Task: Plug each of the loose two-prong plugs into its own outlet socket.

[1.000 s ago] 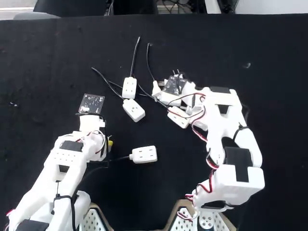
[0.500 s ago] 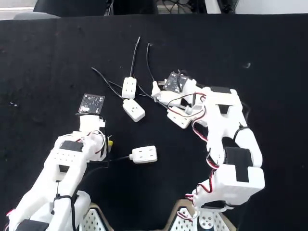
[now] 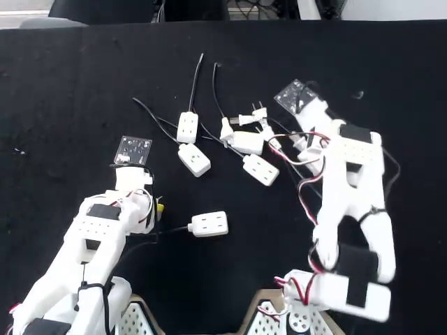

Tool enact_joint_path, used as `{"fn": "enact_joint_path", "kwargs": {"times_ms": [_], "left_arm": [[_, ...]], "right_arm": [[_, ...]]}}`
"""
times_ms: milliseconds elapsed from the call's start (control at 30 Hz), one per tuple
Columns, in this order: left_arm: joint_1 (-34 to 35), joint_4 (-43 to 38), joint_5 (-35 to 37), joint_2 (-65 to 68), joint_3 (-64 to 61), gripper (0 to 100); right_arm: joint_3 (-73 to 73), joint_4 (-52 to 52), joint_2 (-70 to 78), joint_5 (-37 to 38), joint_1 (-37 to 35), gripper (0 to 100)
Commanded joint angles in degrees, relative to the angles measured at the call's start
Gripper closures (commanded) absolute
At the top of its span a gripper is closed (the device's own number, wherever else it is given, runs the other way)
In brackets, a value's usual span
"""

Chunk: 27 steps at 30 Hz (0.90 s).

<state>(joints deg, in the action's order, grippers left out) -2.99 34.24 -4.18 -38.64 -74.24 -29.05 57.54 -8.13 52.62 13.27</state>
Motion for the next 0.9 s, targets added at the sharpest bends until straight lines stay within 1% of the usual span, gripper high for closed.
{"fn": "enact_joint_path", "kwargs": {"times_ms": [0,67,133,367,433,500,700,733,867], "left_arm": [[-0.7,-1.0,0.0,-0.7,0.3,80],[-0.7,-1.0,0.0,-0.7,0.3,80],[-0.7,-1.0,0.0,-0.7,0.3,80],[-0.6,-0.8,0.0,-0.7,0.3,80],[-0.6,-0.8,0.0,-0.7,0.3,80],[-0.6,-0.8,0.0,-0.7,0.3,80],[-0.5,-0.8,0.0,-0.7,0.2,80],[-0.5,-0.8,0.0,-0.7,0.2,80],[-0.5,-0.8,0.0,-0.7,0.2,80]], "right_arm": [[1.8,9.8,-6.8,-1.5,-0.7,98.8],[1.1,15.5,-10.2,-1.5,-2.7,98.8],[-1.4,18.8,-14.1,-0.8,-5.6,98.8],[-19.2,19.1,-26.9,0.4,-17.0,98.8],[-23.9,16.6,-29.5,0.2,-18.9,98.8],[-29.1,12.0,-31.0,0.3,-19.6,98.8],[-40.6,-7.3,-31.3,0.4,-16.0,98.8],[-41.5,-9.1,-31.3,0.8,-15.6,98.8],[-44.3,-13.0,-31.3,6.4,-15.1,98.8]]}}
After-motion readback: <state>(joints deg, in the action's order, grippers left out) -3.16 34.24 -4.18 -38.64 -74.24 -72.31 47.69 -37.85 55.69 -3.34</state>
